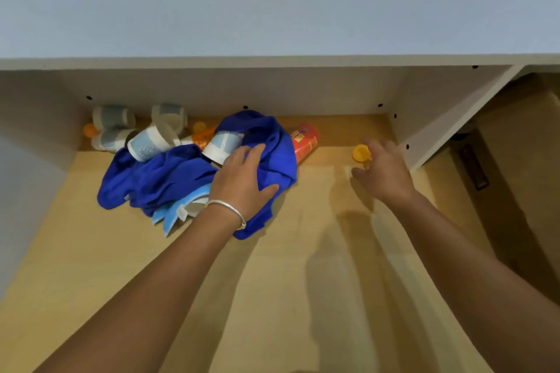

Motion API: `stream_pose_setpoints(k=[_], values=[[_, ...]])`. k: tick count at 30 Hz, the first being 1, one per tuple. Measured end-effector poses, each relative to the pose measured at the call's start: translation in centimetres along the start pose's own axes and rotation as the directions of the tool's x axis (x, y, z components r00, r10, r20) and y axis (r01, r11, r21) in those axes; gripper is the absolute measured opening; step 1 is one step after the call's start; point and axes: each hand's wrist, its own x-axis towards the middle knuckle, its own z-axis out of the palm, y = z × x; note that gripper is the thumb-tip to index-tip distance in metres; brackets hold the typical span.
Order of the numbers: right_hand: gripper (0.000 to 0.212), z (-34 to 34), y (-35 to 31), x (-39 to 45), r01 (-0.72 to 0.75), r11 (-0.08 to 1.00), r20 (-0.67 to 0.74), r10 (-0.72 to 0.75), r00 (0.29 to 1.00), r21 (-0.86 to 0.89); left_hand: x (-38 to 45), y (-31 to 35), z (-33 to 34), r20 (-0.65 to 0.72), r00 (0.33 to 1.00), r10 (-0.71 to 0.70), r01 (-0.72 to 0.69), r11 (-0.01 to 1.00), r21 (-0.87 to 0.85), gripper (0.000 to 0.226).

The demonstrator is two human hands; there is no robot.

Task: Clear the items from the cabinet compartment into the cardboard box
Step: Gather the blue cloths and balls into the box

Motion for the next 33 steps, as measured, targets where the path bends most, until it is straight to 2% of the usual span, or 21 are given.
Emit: stream_pose_setpoints(k=[4,7,12,18,21,24,33], values=[[0.065,0.6,0.9,3.2,0.049,0.997,0.061,-0.045,0.997,-0.065,2.5,0.4,1.3,0.108,0.993,-0.055,0.046,0.995,0.092,0.087],[0.060,1.5,1.2,4.4,0.085,0.994,0.120,-0.076,0.990,-0.071,3.3,0.1,1.7,0.150,0.986,-0.066,0.045,0.989,0.141,0.071],[0.056,2.9,1.9,4.6,0.080,0.997,0.140,-0.079,0.987,-0.005,3.6,-0.8,1.7,0.067,0.997,-0.029,0.028,1.000,0.012,0.041],[0.041,3.4,1.3,2.8,0.047,0.997,0.146,-0.037,0.989,-0.065,1.9,-0.8,0.8,-0.041,0.999,0.011,-0.015,0.995,-0.103,0.033],[0.044,2.5,0.5,0.2,0.036,0.999,0.106,-0.031,0.994,-0.040,0.3,-0.4,0.0,-0.079,0.997,0.024,-0.037,0.986,-0.162,0.033],[0.045,0.9,0.1,-3.0,0.092,0.996,0.045,-0.092,0.995,0.005,-1.1,0.4,-1.3,-0.144,0.988,0.047,-0.077,0.974,-0.211,0.034],[0.043,-6.8,-1.0,-9.5,0.149,0.988,-0.151,-0.141,0.978,0.050,-1.7,6.1,-7.0,-0.321,0.922,0.217,-0.289,0.937,-0.197,0.033]])
